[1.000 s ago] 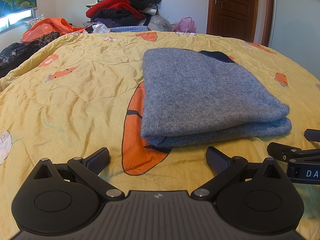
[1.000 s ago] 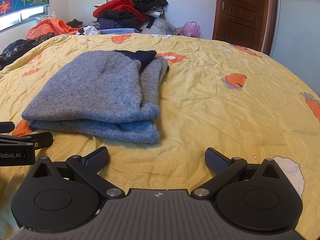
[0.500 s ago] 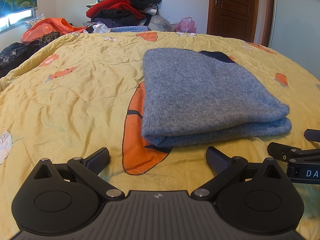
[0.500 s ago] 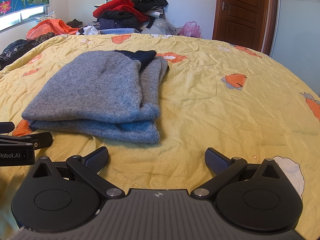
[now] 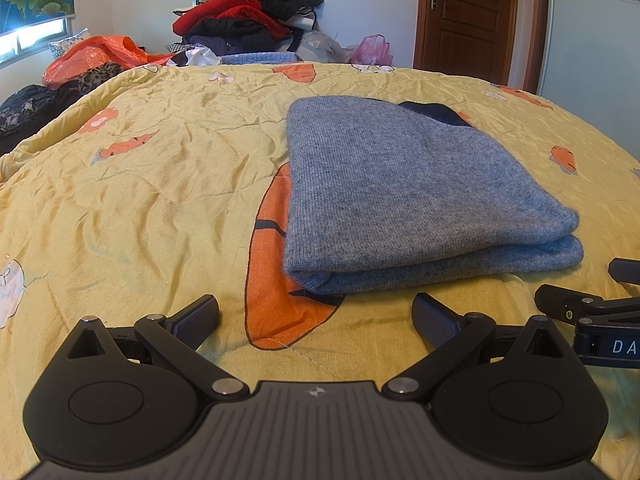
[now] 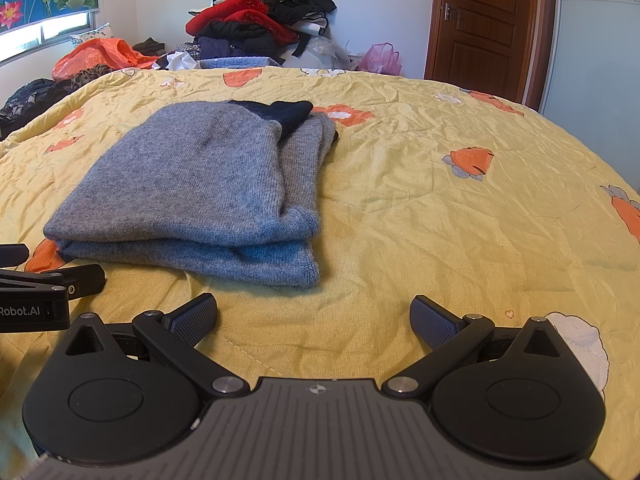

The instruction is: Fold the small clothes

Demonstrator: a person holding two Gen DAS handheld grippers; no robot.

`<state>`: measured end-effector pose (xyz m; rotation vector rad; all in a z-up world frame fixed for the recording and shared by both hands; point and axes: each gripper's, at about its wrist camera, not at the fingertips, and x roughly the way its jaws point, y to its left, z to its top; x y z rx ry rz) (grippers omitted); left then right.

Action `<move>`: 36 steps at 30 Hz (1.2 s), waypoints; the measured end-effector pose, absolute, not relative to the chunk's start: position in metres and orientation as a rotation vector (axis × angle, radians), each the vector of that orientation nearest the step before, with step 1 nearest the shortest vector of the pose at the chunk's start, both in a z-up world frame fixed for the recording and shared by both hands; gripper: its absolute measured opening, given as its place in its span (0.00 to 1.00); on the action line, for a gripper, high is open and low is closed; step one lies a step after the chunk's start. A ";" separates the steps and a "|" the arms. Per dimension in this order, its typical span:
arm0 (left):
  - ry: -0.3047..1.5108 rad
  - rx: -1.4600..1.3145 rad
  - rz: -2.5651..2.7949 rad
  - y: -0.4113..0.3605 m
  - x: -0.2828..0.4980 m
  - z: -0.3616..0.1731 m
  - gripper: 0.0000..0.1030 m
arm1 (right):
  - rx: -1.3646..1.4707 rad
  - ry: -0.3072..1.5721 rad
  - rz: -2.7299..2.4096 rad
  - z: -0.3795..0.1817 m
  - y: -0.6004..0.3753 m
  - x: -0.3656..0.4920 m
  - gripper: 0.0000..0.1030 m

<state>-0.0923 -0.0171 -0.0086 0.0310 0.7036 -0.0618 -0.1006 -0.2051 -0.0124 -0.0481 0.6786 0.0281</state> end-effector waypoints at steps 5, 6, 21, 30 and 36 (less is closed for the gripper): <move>0.704 0.031 -0.062 -0.017 -0.092 -0.009 1.00 | -0.048 0.679 0.028 -0.012 -0.205 -0.101 1.00; 0.704 0.031 -0.062 -0.017 -0.092 -0.009 1.00 | -0.048 0.679 0.028 -0.012 -0.205 -0.101 1.00; 0.704 0.031 -0.062 -0.017 -0.092 -0.009 1.00 | -0.048 0.678 0.029 -0.012 -0.205 -0.101 1.00; 0.704 0.031 -0.062 -0.017 -0.092 -0.009 1.00 | -0.048 0.678 0.029 -0.012 -0.205 -0.101 1.00; 0.713 0.026 -0.074 -0.014 -0.092 -0.008 1.00 | -0.048 0.679 0.029 -0.012 -0.205 -0.101 1.00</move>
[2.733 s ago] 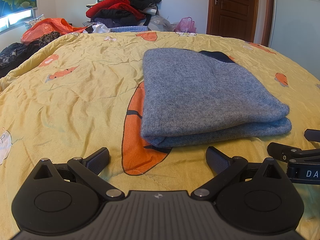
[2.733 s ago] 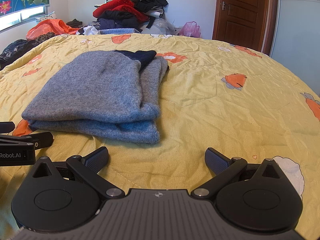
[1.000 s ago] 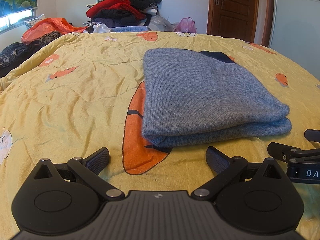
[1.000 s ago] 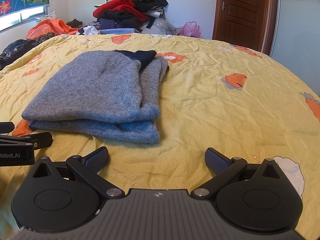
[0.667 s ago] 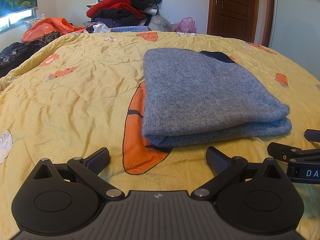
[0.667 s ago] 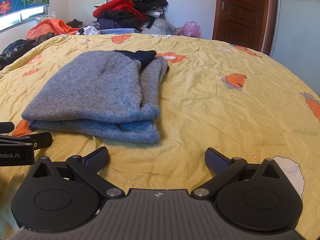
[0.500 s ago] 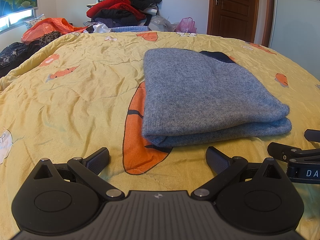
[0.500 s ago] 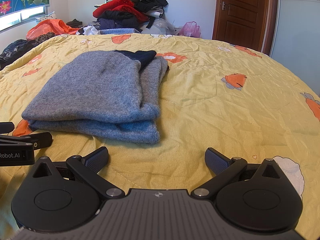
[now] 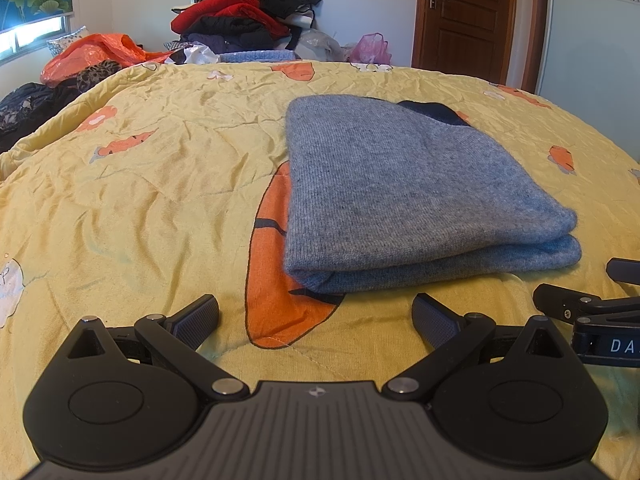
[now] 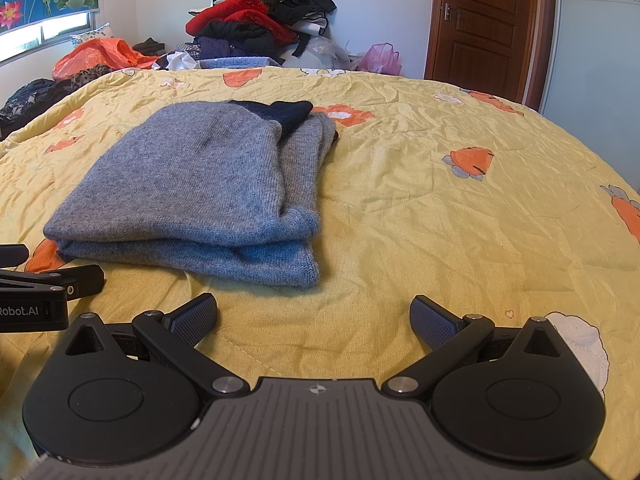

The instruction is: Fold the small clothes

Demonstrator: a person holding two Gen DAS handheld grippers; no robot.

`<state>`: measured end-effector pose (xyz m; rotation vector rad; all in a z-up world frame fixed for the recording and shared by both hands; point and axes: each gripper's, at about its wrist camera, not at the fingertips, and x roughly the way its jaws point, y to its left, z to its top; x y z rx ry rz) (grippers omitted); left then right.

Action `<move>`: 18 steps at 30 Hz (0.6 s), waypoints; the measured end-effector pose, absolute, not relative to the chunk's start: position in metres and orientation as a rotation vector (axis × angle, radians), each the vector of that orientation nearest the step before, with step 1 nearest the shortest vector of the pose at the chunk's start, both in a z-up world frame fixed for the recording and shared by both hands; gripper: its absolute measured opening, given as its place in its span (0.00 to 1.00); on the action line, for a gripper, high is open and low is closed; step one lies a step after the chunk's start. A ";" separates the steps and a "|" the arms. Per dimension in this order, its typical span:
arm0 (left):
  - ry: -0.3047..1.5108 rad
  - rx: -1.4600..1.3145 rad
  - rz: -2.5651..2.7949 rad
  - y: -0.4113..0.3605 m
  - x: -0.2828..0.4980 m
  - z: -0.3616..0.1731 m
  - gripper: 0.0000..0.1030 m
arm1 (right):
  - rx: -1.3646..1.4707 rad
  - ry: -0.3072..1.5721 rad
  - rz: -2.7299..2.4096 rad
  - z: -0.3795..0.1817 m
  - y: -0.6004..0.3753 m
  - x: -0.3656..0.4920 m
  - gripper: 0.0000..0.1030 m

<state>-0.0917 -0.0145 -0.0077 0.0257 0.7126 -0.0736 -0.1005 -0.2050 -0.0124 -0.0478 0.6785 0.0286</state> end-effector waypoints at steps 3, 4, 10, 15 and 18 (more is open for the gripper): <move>0.729 0.036 -0.087 -0.013 -0.090 -0.007 1.00 | -0.048 0.680 0.030 -0.012 -0.205 -0.101 1.00; 0.735 0.036 -0.089 -0.012 -0.090 -0.006 1.00 | -0.048 0.685 0.034 -0.012 -0.205 -0.102 1.00; 0.787 0.036 -0.092 -0.012 -0.097 -0.001 1.00 | -0.036 0.736 0.114 -0.002 -0.203 -0.119 1.00; 0.745 -0.038 -0.087 -0.004 -0.121 0.015 1.00 | -0.068 0.722 0.147 0.007 -0.194 -0.136 1.00; 0.625 -0.058 -0.036 0.003 -0.138 0.034 1.00 | -0.063 0.694 0.158 0.019 -0.195 -0.140 1.00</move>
